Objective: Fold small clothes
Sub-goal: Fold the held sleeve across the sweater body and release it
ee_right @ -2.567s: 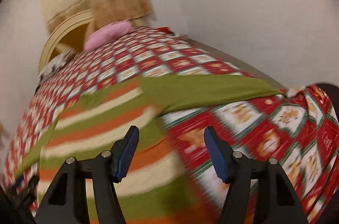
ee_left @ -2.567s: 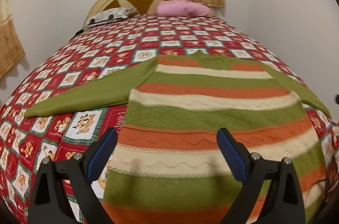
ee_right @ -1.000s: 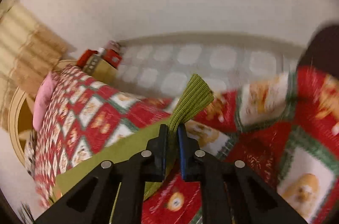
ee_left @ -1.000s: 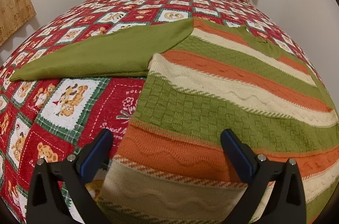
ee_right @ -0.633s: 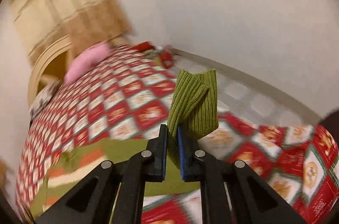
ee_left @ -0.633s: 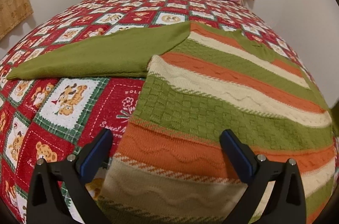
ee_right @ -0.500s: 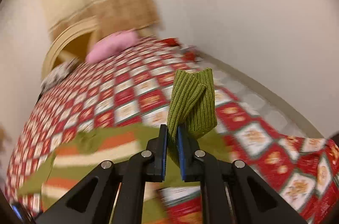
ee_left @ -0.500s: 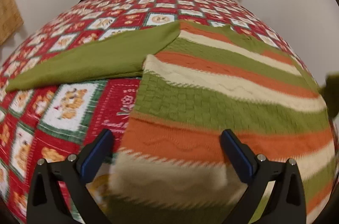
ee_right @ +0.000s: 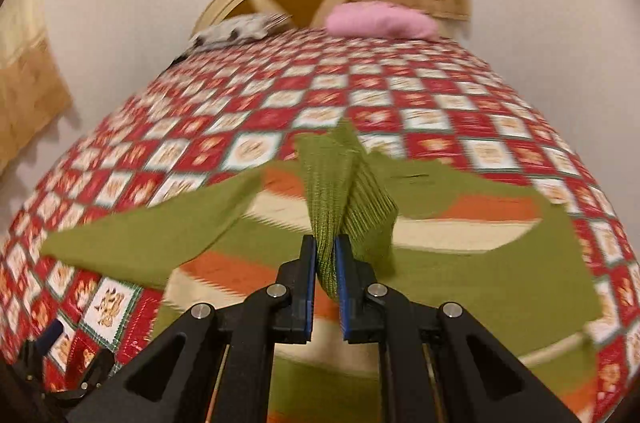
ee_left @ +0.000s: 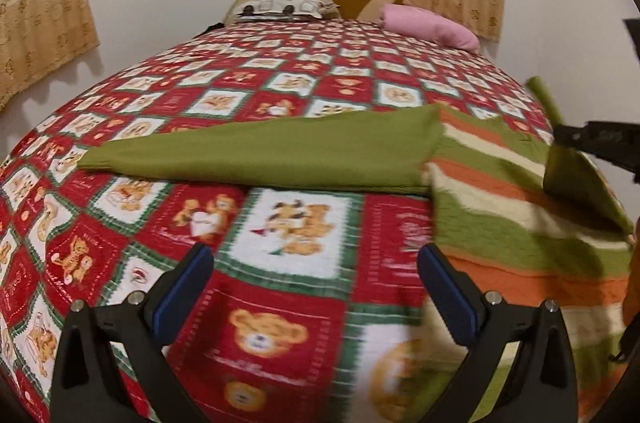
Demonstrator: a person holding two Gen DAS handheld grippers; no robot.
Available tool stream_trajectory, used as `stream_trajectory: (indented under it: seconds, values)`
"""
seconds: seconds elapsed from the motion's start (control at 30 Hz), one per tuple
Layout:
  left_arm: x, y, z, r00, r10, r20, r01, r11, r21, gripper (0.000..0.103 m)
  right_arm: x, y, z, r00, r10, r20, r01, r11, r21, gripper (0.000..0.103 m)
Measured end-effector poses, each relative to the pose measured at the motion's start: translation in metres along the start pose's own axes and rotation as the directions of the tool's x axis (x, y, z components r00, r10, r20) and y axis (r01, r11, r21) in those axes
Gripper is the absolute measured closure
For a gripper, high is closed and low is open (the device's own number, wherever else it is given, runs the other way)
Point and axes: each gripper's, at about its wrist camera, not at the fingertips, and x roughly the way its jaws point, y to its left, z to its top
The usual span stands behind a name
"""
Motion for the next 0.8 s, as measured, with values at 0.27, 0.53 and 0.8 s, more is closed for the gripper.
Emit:
stream_trajectory:
  seconds: [0.27, 0.53, 0.8]
  values:
    - [0.022, 0.011, -0.004, 0.993, -0.086, -0.085, 0.082, 0.995, -0.056, 0.000, 0.061, 0.051, -0.022, 0.986, 0.068, -0.149, -0.080, 0.994, -0.073, 0.076]
    - [0.025, 0.017, -0.008, 0.986, -0.124, -0.107, 0.112, 0.988, -0.109, 0.000, 0.012, 0.025, -0.020, 0.982, 0.183, -0.042, -0.183, 0.983, -0.004, 0.052]
    - [0.027, 0.014, -0.007, 0.988, -0.101, -0.117, 0.091, 0.992, -0.089, 0.000, -0.013, -0.128, -0.030, 0.947, -0.314, -0.069, 0.320, 0.943, 0.088, 0.070]
